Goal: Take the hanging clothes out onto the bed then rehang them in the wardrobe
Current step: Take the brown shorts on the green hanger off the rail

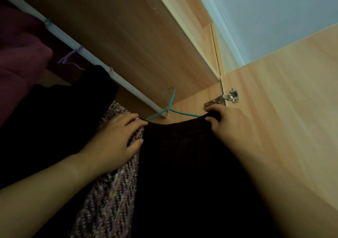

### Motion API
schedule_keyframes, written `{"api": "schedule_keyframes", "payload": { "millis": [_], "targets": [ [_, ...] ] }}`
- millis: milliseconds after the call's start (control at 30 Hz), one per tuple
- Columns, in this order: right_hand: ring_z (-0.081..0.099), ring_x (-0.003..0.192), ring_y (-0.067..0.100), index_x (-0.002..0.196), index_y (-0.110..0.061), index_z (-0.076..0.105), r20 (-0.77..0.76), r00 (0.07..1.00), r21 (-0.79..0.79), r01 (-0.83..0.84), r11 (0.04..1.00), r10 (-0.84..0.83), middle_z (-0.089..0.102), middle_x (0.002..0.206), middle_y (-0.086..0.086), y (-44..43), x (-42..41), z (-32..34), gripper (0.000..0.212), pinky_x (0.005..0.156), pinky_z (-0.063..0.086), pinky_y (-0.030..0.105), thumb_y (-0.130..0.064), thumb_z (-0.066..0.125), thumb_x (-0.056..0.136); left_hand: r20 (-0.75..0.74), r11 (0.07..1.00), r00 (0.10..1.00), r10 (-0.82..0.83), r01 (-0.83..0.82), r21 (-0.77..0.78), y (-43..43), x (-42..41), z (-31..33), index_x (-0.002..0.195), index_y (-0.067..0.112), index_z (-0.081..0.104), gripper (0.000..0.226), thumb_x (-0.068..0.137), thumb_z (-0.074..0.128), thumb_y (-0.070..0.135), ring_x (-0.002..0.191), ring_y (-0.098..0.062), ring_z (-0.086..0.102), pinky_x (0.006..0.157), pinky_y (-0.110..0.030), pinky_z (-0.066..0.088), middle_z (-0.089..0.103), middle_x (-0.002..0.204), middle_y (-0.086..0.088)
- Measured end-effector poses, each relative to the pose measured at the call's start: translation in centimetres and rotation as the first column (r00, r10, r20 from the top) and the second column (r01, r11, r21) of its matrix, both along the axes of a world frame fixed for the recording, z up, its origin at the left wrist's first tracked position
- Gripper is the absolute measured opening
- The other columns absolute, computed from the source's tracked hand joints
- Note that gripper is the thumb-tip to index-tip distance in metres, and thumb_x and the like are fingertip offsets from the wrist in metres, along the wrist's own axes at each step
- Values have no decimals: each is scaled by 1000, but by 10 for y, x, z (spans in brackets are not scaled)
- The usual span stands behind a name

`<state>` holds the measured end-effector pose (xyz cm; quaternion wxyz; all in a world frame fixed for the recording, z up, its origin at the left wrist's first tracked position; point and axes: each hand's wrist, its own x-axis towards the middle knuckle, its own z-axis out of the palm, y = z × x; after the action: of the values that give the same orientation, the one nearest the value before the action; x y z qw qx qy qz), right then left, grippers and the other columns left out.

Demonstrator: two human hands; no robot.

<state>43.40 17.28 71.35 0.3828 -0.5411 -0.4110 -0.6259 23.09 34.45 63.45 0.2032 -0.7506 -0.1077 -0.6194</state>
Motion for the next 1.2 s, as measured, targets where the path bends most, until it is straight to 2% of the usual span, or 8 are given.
{"api": "schedule_keyframes", "payload": {
  "millis": [133,267,400,633,700,800,967,1200],
  "targets": [
    [56,105,11,111,-34,62,-2,1000,13,-11,1000,11,65,110,-11,-30,0,-40,25,71,27,13,-27,60,87,34,999,999,4,-2,-52,-14,7,-19,143,29,35,56,91,54,37,140,-19,19,112,-30,19,22,154,3],
    [57,100,14,106,-37,62,-54,998,77,38,996,-34,66,103,-13,-63,-6,-86,21,71,32,21,-33,61,85,43,996,999,-3,7,-88,-26,17,-58,140,26,41,54,90,55,40,139,-26,22,110,-38,25,25,154,-3],
    [58,95,11,103,-38,62,-136,990,89,52,995,-39,66,101,-16,-96,-5,-140,20,70,34,22,-35,63,83,27,997,1000,-15,17,-73,-36,25,-98,132,23,52,70,75,31,59,133,-30,35,102,-48,37,40,144,-9],
    [54,74,3,95,-38,66,-229,972,98,69,993,-45,58,83,-27,-170,-26,-235,16,67,40,21,-31,67,81,-80,996,995,-52,46,-82,-85,35,-159,127,31,54,59,78,32,56,139,-34,24,104,-68,18,41,145,-4],
    [58,78,4,94,-38,66,-242,969,115,70,991,-41,61,86,-26,-192,-34,-255,16,72,44,24,-29,69,80,-93,995,991,-92,87,-53,-99,35,-170,125,28,56,54,80,37,49,138,-31,27,105,-67,15,42,143,-6],
    [62,88,5,94,-36,67,-257,965,116,78,990,-46,65,91,-22,-224,-47,-283,17,80,48,27,-27,70,81,-171,980,966,-193,197,5,-120,44,-186,127,21,55,53,83,37,45,133,-30,36,108,-57,27,47,139,-9],
    [59,90,-2,93,-39,64,-292,953,93,115,989,-84,61,92,-29,-286,-75,-325,22,81,40,4,-22,71,80,-200,926,904,-377,361,-114,-159,63,-215,132,19,48,56,85,36,47,128,-27,42,103,-49,38,45,139,-6],
    [58,86,-10,96,-26,68,-296,941,70,194,978,-165,59,92,-27,-388,-113,-377,21,82,39,3,-15,72,80,-250,815,776,-579,558,-153,-231,67,-246,133,23,46,58,86,39,56,119,-28,47,100,-45,40,47,128,-6]
  ]
}}
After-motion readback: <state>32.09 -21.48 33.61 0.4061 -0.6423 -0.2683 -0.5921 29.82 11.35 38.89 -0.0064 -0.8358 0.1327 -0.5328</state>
